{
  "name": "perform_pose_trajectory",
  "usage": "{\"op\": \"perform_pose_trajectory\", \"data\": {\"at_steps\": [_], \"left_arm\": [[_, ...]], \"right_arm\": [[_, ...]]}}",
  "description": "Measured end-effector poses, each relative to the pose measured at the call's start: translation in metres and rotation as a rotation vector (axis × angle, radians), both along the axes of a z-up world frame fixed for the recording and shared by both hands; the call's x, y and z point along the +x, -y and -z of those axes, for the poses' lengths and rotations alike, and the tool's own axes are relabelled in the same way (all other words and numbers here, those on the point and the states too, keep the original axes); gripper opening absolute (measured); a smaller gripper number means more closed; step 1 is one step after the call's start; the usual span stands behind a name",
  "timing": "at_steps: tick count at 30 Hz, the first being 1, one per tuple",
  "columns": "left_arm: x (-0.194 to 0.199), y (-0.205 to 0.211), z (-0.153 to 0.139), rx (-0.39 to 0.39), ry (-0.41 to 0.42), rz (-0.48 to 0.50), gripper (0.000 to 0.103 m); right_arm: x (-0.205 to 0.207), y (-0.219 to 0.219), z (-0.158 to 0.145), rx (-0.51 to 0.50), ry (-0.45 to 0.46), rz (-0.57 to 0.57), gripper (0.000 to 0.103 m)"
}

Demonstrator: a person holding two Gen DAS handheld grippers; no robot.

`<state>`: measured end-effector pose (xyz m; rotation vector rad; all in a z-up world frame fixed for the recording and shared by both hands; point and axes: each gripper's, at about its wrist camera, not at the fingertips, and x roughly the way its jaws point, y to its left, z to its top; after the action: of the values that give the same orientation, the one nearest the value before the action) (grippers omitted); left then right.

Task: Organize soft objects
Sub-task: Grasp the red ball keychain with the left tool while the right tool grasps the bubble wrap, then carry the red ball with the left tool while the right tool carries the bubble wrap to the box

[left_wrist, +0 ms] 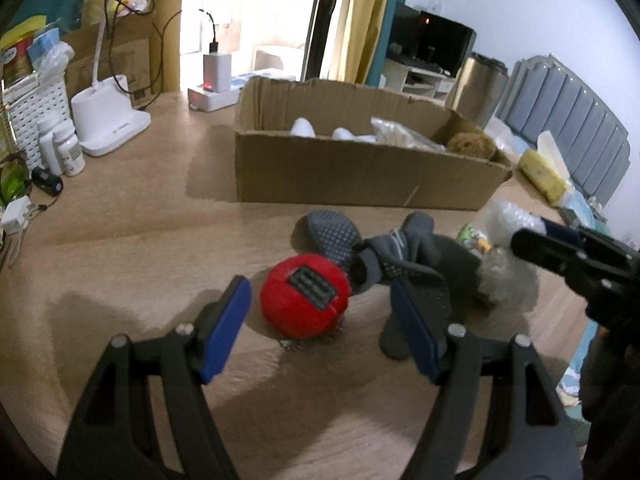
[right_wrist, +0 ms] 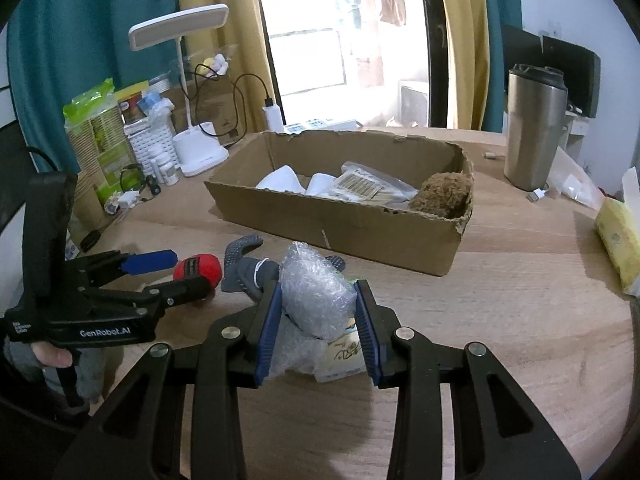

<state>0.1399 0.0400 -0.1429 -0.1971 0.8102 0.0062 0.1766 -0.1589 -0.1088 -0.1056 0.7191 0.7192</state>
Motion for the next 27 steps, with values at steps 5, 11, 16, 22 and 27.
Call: {"op": "perform_pose_trajectory", "data": {"at_steps": [5, 11, 16, 22, 27], "left_arm": [[0.007, 0.000, 0.007, 0.007, -0.031, -0.004, 0.073], [0.010, 0.003, 0.009, 0.029, -0.038, 0.011, 0.053], [0.006, 0.006, 0.007, 0.037, -0.027, 0.021, 0.045], [0.000, 0.005, -0.004, 0.028, 0.008, 0.028, 0.044], [-0.005, 0.002, -0.018, 0.038, 0.050, 0.014, 0.044]], "right_arm": [[0.006, -0.001, 0.002, 0.000, -0.012, -0.002, 0.039], [0.010, -0.001, 0.000, 0.001, -0.008, -0.006, 0.039], [0.009, -0.003, -0.003, -0.003, -0.002, -0.012, 0.039], [0.008, -0.003, -0.011, -0.002, 0.017, -0.016, 0.039], [0.008, -0.004, -0.017, -0.001, 0.032, -0.024, 0.039]]}}
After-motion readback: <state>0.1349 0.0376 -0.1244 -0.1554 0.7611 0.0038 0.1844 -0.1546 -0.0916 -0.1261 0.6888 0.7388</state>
